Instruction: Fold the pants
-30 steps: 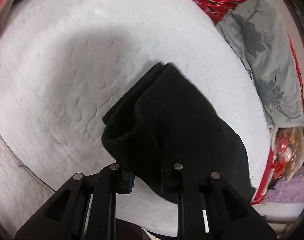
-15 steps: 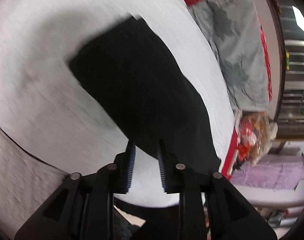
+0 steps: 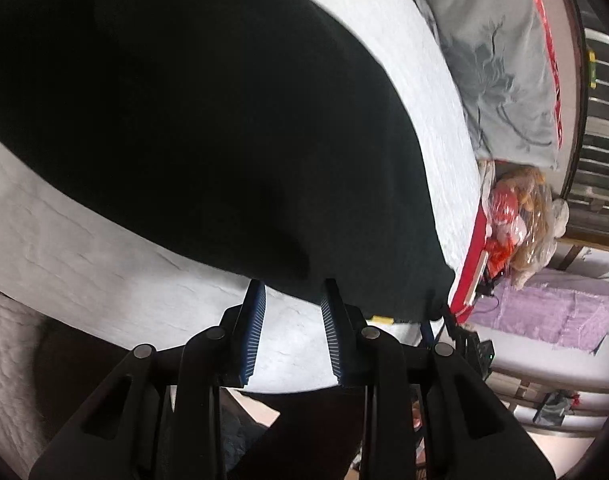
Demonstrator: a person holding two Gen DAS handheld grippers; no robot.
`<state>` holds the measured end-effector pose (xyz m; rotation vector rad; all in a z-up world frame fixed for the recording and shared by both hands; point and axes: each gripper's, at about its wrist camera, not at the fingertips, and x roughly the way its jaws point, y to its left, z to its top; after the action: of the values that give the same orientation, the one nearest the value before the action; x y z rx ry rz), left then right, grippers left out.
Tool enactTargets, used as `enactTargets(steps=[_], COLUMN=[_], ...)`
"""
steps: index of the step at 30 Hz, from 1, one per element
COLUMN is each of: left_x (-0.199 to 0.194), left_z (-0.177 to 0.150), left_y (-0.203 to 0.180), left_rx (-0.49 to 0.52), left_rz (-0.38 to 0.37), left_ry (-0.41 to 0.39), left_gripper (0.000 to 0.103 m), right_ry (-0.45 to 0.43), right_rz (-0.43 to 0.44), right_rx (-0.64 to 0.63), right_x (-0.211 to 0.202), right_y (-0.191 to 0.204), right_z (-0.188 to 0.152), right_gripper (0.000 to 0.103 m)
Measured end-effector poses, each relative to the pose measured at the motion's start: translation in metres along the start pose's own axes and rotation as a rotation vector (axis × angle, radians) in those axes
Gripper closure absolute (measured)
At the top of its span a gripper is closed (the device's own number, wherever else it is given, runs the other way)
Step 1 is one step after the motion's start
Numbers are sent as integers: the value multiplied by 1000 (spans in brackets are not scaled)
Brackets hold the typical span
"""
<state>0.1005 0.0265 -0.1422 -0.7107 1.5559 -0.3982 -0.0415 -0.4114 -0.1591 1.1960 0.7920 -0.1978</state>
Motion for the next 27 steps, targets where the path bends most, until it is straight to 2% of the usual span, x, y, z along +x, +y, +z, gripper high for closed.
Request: enactTargets(steps=[3,8,13,14,16,17,18,23,27], left_x=[10,18,18,17,13,11,8,1,9], left_z=[-3,-1,-2,-2,-2,-3,-4,-12,-12], left_y=[-8,-17,-16,-15,-14,-14,-14,-17,-24], left_rx=[15,2,-48,-65,-78,-84,-85,-87,-101], left_rz=[13,39,55,52,46,37,29,-8,22], left_ry=[19,2,-21,-31,-48,-50,-55,-58,-61], left_gripper=[77,77,77,83,93,94,96,97,97], right_ry=[6,5,2,4,-4,-6,-5,-24,-21], right_rz=[4,12,26,26,7,4,11,109,102], right_rx=[4,-5,-25,-33,-63,-75,-82,-106,-116], right_x=[1,2,3,4,4,3,3,-15,-17], right_y=[-2,-2,-2,-2,0,1,3,15,16], right_z=[1,1,3,3,2,3,3,5,8], right_gripper=[60,56,57,60,73,91,96,97,97])
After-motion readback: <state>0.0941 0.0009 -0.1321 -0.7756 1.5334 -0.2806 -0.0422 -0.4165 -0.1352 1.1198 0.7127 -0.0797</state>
